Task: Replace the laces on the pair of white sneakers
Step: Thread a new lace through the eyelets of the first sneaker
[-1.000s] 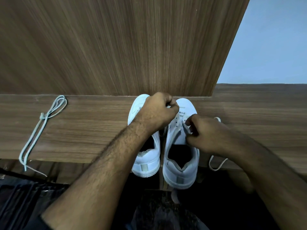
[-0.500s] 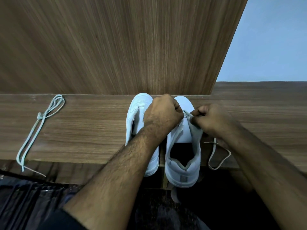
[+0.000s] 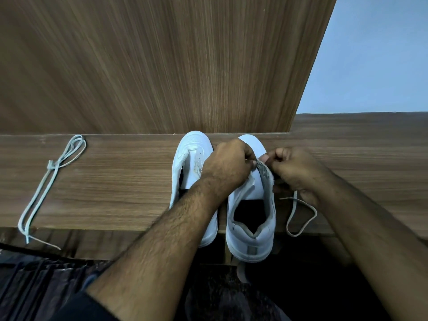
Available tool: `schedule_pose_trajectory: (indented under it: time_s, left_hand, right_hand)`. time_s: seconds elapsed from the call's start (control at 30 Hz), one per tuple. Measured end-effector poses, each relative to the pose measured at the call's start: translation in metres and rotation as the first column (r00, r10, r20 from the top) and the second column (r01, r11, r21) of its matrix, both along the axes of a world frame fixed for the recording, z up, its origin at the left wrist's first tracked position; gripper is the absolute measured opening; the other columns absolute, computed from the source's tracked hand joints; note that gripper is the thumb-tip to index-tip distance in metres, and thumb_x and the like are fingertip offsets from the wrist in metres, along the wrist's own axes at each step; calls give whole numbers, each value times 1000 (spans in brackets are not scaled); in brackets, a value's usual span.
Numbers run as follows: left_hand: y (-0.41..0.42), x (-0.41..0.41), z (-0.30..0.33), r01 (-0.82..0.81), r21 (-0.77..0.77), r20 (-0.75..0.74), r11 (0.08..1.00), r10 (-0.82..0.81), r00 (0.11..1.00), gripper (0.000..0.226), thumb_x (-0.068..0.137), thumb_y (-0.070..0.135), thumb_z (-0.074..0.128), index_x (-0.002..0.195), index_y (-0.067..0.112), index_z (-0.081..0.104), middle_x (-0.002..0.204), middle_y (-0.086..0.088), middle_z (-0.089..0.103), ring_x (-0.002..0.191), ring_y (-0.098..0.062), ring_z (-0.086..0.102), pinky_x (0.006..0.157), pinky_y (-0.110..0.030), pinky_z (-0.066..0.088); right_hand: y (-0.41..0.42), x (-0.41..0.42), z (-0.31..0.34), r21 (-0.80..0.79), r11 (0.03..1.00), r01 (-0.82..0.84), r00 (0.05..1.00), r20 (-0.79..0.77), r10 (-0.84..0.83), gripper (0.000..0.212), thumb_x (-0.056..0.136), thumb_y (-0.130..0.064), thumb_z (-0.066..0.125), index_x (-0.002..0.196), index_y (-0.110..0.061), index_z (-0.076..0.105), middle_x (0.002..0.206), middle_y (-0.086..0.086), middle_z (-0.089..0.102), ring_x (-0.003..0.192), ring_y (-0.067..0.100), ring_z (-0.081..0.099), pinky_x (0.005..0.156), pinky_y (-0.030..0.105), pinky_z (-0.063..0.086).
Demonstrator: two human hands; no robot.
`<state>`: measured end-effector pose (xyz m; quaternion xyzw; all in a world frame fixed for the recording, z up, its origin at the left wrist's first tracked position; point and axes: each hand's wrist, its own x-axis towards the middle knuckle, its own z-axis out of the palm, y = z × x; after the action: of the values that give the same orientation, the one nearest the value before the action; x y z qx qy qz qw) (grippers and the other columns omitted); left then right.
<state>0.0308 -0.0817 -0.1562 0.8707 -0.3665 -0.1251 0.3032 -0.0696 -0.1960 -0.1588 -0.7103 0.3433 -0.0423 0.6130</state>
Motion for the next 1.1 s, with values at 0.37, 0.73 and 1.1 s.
schedule_pose_trajectory:
  time_s: [0.37, 0.73, 1.1]
  left_hand:
    - [15, 8, 16, 7, -4, 26, 1000, -7, 1000, 8, 88, 23, 73, 83, 17, 75, 77, 8, 72, 81, -15, 68, 87, -42, 56]
    - [13, 7, 20, 1, 57, 170, 998, -11, 985, 10, 86, 32, 76, 95, 30, 71, 69, 17, 51, 103, -14, 52, 87, -37, 25]
    - [12, 7, 18, -25, 23, 186, 999, 20, 982, 16, 89, 23, 72, 101, 32, 67, 84, 17, 56, 112, -15, 47, 89, -35, 20]
  right_hand:
    - [0, 0, 31, -133, 971, 199, 833, 545, -96, 17, 106, -21, 44, 91, -22, 52, 67, -8, 57, 54, 4, 52, 60, 28, 50]
    - [5, -2, 32, -379, 919, 107, 899, 431, 73, 20, 103, -25, 52, 88, -29, 64, 95, -9, 67, 79, 3, 57, 69, 19, 42]
    - [-9, -11, 10, -730, 560, -392, 916, -364, 168, 14, 96, -38, 61, 99, -28, 71, 82, -5, 66, 73, 14, 58, 67, 28, 43]
